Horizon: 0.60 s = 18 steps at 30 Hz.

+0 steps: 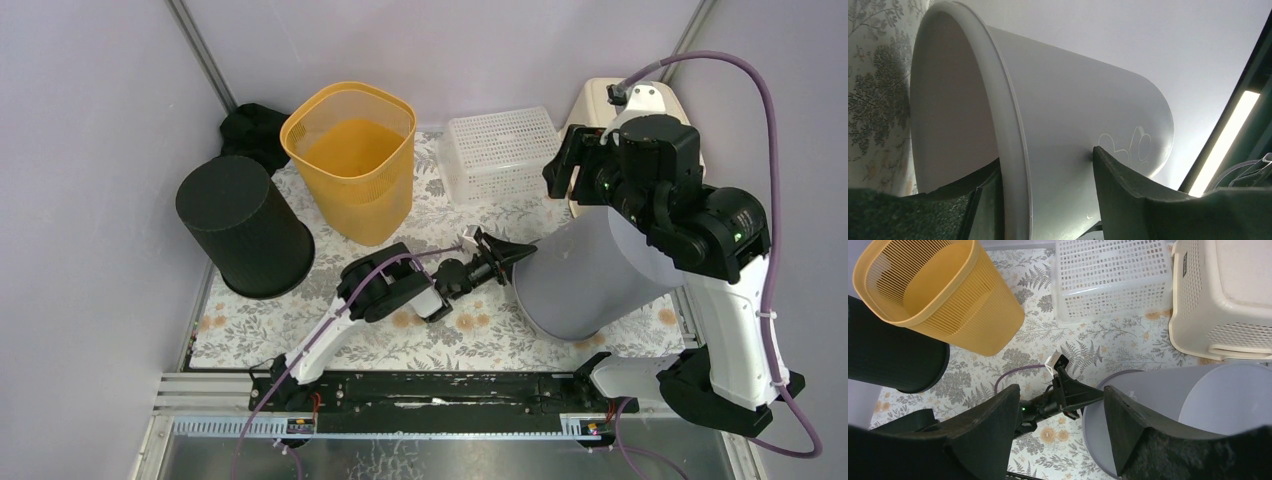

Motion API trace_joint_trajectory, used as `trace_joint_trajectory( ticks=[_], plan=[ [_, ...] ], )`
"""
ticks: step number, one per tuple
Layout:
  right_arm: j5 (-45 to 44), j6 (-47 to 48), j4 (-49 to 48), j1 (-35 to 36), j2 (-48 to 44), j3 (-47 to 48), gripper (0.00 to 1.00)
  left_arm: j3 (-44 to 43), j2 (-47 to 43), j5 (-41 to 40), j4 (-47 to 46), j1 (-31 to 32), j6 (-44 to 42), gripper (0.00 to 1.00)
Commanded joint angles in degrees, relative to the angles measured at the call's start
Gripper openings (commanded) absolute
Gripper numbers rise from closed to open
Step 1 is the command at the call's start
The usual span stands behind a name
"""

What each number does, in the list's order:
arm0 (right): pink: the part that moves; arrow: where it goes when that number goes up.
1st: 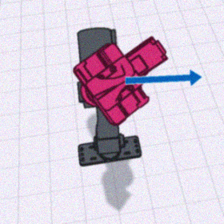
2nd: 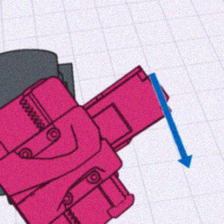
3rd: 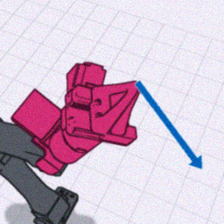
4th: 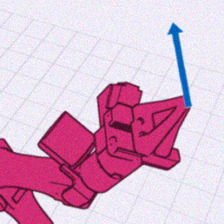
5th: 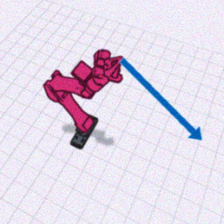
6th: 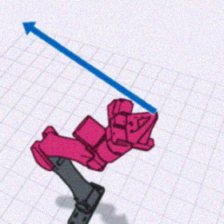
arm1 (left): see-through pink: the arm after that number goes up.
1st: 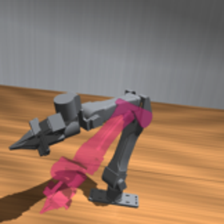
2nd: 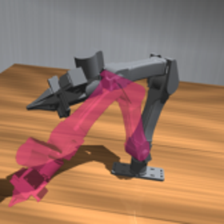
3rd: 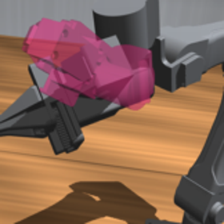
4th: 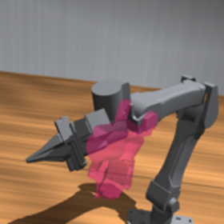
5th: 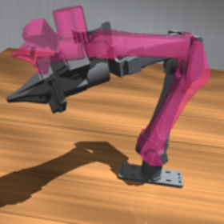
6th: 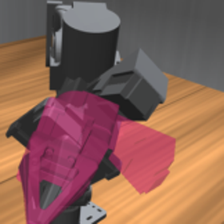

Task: Turn the large container upside down
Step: Turn the container upside down at the center of the board.

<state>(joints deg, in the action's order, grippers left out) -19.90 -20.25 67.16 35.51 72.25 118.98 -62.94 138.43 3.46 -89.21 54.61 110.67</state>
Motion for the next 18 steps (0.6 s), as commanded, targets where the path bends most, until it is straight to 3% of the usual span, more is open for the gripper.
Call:
trace_joint_trajectory(
  ticks=[1, 18],
  plan=[
    [0.83, 1.12, -2.86, -0.26, -0.87, -0.84, 0.69, 2.69, -3.68, 2.38, -3.46, -0.97, -3.25, 0.59],
    [2.23, 0.56, -6.87, -0.26, -2.88, -12.18, 0.69, 7.05, -5.93, 5.03, 1.73, -2.83, -9.58, 0.60]
  ],
)
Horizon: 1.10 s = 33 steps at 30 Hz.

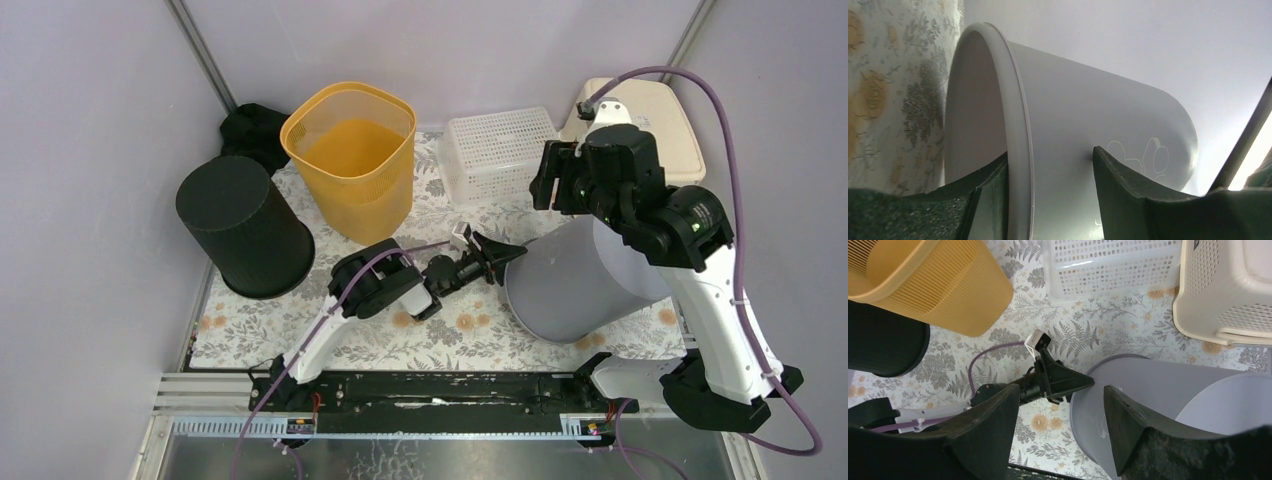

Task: Turn the large container upside down
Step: Turn the container upside down at the center of the board.

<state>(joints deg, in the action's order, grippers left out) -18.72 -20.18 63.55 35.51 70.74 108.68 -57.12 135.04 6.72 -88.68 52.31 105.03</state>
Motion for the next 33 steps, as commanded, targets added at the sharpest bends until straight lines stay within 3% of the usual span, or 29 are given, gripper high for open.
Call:
trace_joint_trajectory(
  ticks=[1, 21, 26, 33],
  plan=[
    [1.13, 0.46, -3.37, -0.26, -1.46, -2.36, 0.69, 1.42, -3.00, 1.90, 2.12, -0.57, -4.61, 0.61],
    [2.02, 0.68, -4.60, -0.26, -1.77, -6.42, 0.69, 7.29, -10.88, 2.26, 12.16, -3.47, -10.41, 0.61],
    [2.20, 0.67, -4.78, -0.22, -1.75, -6.83, 0.70, 7.99, -14.80, 2.31, 19.54, -4.35, -14.02, 0.61],
    [2.83, 0.50, -5.14, -0.26, -1.57, -7.74, 0.69, 6.40, -21.53, 0.86, 36.98, -4.93, -21.03, 0.63]
  ],
)
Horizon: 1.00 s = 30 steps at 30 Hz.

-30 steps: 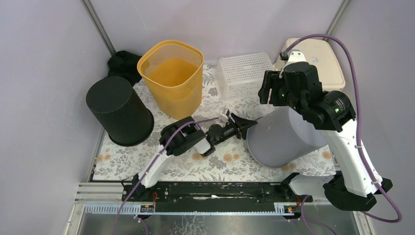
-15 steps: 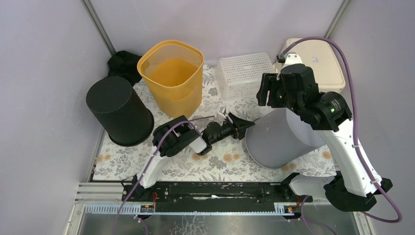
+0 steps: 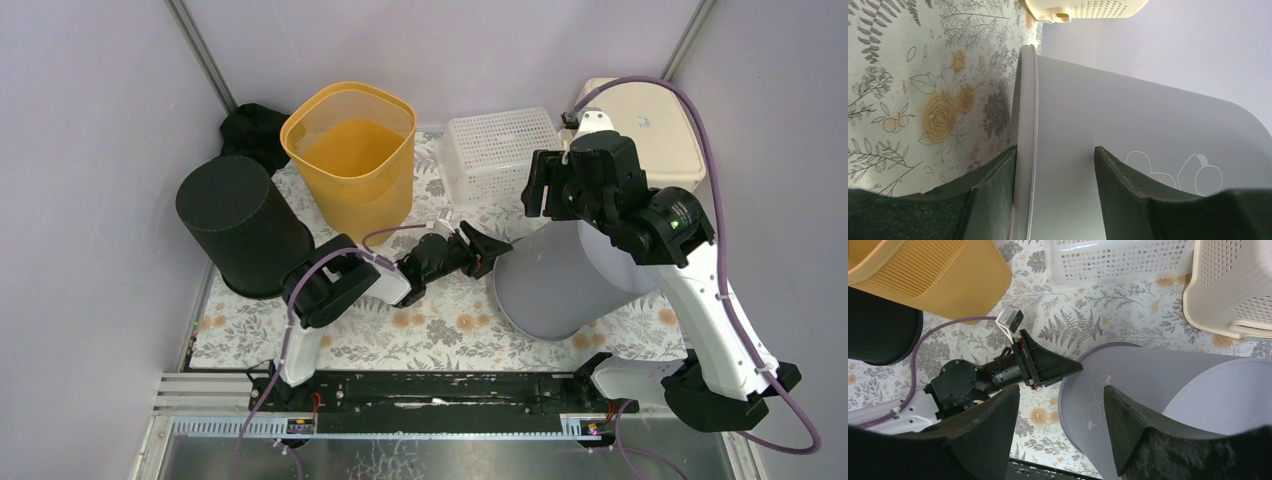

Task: Turn the large container upside down
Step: Turn the container upside down at the center of the board.

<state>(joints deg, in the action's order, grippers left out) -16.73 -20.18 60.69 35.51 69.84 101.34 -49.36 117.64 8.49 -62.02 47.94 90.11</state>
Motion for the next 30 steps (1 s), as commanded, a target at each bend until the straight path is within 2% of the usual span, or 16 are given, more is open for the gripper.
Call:
trace_joint_trajectory(
  ticks=[1, 7, 11, 20, 27, 30],
  plan=[
    [0.96, 0.45, -2.36, -0.25, -0.67, -0.52, 0.70, -2.10, -5.25, -1.33, 12.79, -0.56, -7.12, 0.63],
    [1.72, 0.41, -2.92, -0.26, -0.50, -1.50, 0.70, -5.38, -8.85, -4.37, 28.49, -0.81, -12.48, 0.68],
    [2.24, 0.32, -3.49, -0.24, -0.50, -2.76, 0.69, -6.28, -10.22, -5.69, 34.06, -1.24, -14.87, 0.71],
    [4.11, 0.06, -5.00, -0.26, -0.52, -6.06, 0.69, -6.80, -11.39, -6.56, 38.30, -1.89, -17.01, 0.72],
    [8.79, -0.29, -6.49, -0.22, -2.27, -10.18, 0.68, -7.33, -14.34, -6.18, 41.77, -1.98, -18.60, 0.72],
    [13.76, -0.41, -7.89, -0.26, -4.64, -11.65, 0.67, -6.58, -17.67, -5.66, 44.63, -1.72, -19.63, 0.72]
  ],
)
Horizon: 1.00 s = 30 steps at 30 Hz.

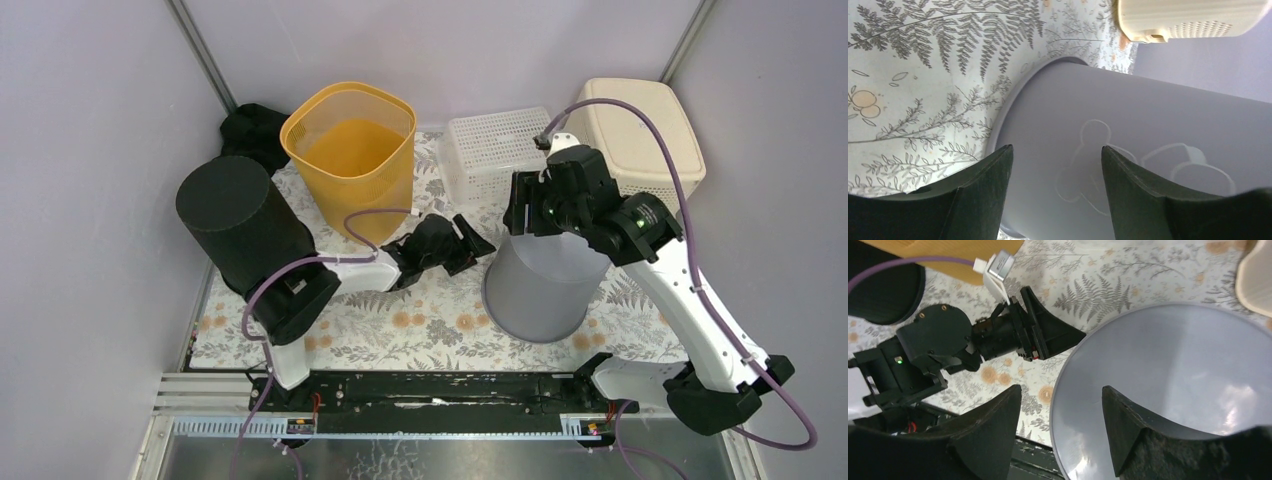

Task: Turn the large container upside down
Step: Turn the container upside down at the center of the board.

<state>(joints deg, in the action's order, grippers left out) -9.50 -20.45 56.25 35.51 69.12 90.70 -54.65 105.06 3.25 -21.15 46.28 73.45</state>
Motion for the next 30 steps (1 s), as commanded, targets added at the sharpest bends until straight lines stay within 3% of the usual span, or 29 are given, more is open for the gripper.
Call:
trace_joint_trajectory(
  ticks=[1, 9, 15, 19, 27, 29, 30],
  plan=[
    [8.25, -0.49, -4.03, -0.26, -4.66, -1.72, 0.67, -0.81, -6.48, -0.83, 5.08, 0.05, -3.41, 0.72],
    [15.57, -0.24, -7.56, -0.26, -5.88, -6.62, 0.65, 2.56, -19.68, -3.88, 17.05, 0.92, -8.77, 0.74],
    [17.21, 1.23, -7.87, -0.19, -4.08, -6.39, 0.65, 11.08, -35.12, -8.26, 25.42, 1.03, -9.64, 0.76],
    [19.59, 1.68, -8.50, 0.38, -2.17, -6.60, 0.64, 12.35, -45.71, -11.96, 33.47, 1.42, -10.48, 0.78],
    [11.20, 2.22, -7.67, 10.82, 2.32, -4.74, 0.64, 9.35, -57.74, -17.87, 45.72, 2.14, -12.69, 0.88],
    [9.23, 1.70, -7.56, 12.84, 3.44, -5.62, 0.64, 8.76, -59.45, -18.28, 47.10, 2.38, -13.38, 0.99],
    [8.56, 1.20, -7.86, 13.14, 3.67, -6.67, 0.64, 8.60, -60.55, -18.67, 47.67, 2.59, -13.46, 1.00]
  ],
)
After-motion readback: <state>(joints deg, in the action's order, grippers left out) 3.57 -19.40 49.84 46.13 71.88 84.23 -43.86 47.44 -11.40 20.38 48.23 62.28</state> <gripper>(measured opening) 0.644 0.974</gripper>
